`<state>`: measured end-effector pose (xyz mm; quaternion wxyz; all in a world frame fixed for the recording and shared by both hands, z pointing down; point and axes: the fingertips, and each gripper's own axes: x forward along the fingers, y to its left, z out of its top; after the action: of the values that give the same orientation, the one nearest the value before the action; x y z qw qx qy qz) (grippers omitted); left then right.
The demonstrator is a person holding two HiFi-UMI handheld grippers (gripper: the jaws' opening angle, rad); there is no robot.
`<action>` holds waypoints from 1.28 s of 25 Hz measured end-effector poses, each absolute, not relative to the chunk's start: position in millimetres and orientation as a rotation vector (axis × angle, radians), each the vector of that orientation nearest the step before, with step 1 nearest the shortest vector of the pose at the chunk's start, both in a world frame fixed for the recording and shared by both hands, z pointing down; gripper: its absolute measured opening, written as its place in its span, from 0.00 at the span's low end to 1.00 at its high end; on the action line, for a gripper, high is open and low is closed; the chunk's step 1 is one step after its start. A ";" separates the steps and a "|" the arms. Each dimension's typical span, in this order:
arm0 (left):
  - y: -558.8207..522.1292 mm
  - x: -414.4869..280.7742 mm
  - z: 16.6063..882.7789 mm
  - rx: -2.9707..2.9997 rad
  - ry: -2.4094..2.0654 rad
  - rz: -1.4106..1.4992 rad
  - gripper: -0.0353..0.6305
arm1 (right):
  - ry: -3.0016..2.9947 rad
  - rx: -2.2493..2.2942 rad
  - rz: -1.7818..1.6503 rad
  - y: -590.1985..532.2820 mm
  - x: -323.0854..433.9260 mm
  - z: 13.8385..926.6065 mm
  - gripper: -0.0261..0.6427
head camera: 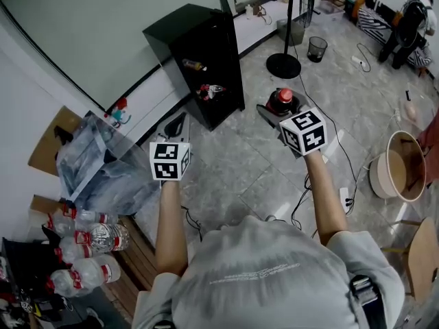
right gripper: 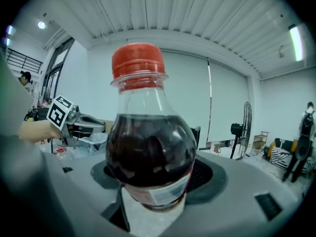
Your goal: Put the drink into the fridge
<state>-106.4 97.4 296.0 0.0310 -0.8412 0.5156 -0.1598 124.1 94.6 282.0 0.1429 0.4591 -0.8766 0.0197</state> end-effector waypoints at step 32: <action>-70.0 -66.9 339.6 -2.620 1.708 -0.513 0.07 | -2.560 1.140 0.078 -78.5 172.9 317.0 0.51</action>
<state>-66.9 -70.0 339.6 -0.0136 -0.8266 0.5389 -0.1619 172.9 -78.5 317.0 0.1682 0.4008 -0.9002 0.0273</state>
